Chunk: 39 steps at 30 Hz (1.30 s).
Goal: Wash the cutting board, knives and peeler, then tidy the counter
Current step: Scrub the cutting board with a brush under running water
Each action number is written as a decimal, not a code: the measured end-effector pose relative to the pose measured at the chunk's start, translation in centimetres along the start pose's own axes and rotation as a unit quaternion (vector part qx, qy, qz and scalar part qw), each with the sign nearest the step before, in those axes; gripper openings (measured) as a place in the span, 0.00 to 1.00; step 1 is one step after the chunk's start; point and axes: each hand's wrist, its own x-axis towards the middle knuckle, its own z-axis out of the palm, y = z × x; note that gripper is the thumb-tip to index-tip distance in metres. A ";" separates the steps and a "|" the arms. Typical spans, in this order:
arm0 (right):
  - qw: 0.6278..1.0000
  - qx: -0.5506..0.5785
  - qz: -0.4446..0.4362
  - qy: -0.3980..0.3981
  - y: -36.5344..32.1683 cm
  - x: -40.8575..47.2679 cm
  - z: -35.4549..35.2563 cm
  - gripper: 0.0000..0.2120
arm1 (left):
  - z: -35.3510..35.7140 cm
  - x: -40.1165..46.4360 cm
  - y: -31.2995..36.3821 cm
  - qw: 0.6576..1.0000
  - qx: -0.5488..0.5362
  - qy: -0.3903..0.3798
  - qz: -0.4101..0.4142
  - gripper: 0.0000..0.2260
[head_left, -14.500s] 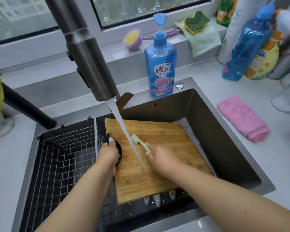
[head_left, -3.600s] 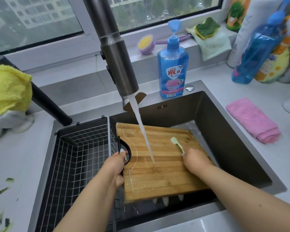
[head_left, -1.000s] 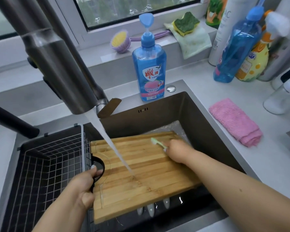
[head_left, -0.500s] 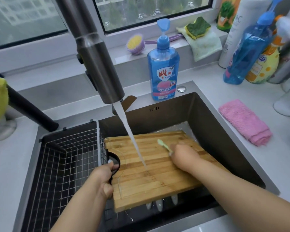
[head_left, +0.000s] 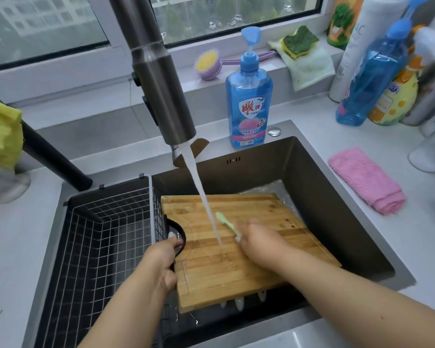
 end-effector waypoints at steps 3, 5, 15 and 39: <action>0.998 -0.019 -0.046 -0.034 -0.1 -1.9 0.4 0.20 | -0.1 0.0 -0.1 1.000 -0.001 0.003 0.001 0.14; 0.999 -0.037 -0.009 -0.025 1.7 -1.4 -0.4 0.19 | -0.3 0.3 -0.5 1.000 -0.001 0.012 0.001 0.14; 0.997 -0.006 -0.029 -0.071 3.3 -3.3 -1.3 0.21 | -0.4 0.2 -0.7 0.999 0.010 0.017 0.026 0.09; 0.994 -0.035 -0.091 -0.051 2.8 -8.4 -2.2 0.18 | -1.3 1.4 0.5 0.998 0.030 0.051 0.019 0.15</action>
